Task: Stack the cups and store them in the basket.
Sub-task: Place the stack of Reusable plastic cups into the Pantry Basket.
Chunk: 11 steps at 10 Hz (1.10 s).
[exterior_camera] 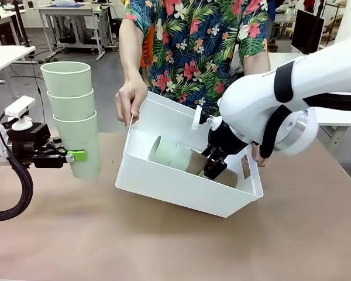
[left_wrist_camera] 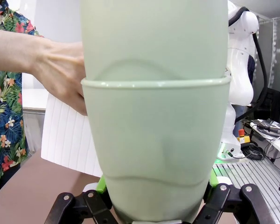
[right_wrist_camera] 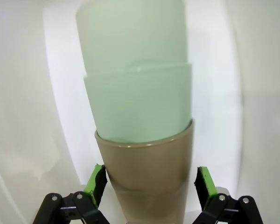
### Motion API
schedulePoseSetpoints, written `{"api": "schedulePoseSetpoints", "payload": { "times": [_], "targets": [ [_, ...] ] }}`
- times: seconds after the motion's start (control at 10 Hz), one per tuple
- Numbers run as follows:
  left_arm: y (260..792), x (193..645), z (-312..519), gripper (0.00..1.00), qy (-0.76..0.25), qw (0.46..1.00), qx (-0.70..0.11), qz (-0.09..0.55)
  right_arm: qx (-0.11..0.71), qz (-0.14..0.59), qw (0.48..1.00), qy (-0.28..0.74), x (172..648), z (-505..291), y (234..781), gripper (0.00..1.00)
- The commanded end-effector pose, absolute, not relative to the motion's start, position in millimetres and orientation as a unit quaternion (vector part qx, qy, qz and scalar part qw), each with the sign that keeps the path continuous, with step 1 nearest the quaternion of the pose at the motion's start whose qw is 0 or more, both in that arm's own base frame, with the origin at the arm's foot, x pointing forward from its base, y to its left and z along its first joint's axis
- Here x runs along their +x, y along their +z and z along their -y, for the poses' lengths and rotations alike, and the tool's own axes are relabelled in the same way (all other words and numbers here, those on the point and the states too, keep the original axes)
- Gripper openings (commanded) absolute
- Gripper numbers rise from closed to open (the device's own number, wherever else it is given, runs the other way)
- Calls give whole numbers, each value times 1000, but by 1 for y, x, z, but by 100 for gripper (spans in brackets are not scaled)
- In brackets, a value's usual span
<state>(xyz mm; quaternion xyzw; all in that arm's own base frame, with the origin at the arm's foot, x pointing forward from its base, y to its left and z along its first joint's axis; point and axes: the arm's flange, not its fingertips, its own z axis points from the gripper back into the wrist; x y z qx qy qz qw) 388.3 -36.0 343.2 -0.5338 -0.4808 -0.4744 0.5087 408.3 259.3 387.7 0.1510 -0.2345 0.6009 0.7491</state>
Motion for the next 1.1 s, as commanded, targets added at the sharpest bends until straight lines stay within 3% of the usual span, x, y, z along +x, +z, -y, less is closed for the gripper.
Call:
{"api": "schedulePoseSetpoints", "payload": {
  "times": [0.0,0.3,0.6,1.0],
  "targets": [
    [348,387,37,85,-476,504,-534,484,179,261,739,595,399,-236,437,100],
    [348,387,37,85,-476,504,-534,484,234,291,729,574,386,-172,517,100],
    [348,387,37,85,-476,504,-534,484,295,359,711,528,367,-59,590,100],
    [348,387,37,85,-476,504,-534,484,358,399,684,496,349,58,612,100]
  ]
}}
